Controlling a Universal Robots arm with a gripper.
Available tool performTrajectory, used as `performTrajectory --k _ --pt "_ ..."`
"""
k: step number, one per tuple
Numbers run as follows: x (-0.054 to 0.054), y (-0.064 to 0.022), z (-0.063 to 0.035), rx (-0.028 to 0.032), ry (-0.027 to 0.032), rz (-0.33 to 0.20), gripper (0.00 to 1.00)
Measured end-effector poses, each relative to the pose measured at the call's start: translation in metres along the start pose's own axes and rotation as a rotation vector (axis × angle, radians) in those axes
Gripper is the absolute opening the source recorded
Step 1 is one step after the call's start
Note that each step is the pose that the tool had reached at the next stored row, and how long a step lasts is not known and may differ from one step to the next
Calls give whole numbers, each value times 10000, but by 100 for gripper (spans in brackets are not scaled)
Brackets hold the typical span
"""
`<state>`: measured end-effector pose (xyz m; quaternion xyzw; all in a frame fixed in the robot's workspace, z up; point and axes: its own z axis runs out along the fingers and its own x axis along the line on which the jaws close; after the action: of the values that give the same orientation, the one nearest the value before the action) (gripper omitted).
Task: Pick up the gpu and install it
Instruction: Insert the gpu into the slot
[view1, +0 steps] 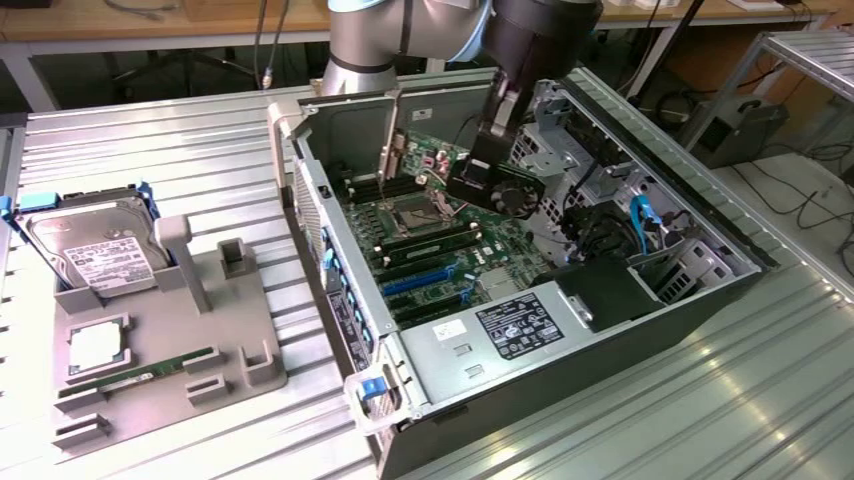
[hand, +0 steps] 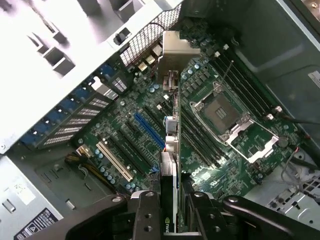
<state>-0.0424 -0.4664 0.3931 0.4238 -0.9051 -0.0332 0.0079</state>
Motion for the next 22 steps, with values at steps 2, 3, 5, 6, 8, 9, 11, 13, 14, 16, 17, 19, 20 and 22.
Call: performTrajectory --k 2,3,5,6,8,9,11,13,14,16,17,19,20,22 --pt "0 -1 10 -1 20 -355 26" --pt "0 -1 15 -2 31 -533 26" --pt "0 -2 26 -3 52 -903 26" --pt "0 -2 30 -3 64 -1084 26" --pt "0 -3 40 -4 84 -1438 26" --pt "1 -3 46 -5 95 -1633 26" --pt "1 -4 58 -3 118 -2063 26" --pt "1 -5 70 -2 137 -2438 26" --pt "1 -5 80 -2 155 -2764 26" --pt "1 -7 93 -2 178 -3163 26" --pt "1 -7 102 -3 194 -3434 26" --pt "1 -8 121 -8 223 -3909 26" --pt "2 -9 131 -12 239 -4164 26" --pt "2 -10 149 -18 264 -4550 26"
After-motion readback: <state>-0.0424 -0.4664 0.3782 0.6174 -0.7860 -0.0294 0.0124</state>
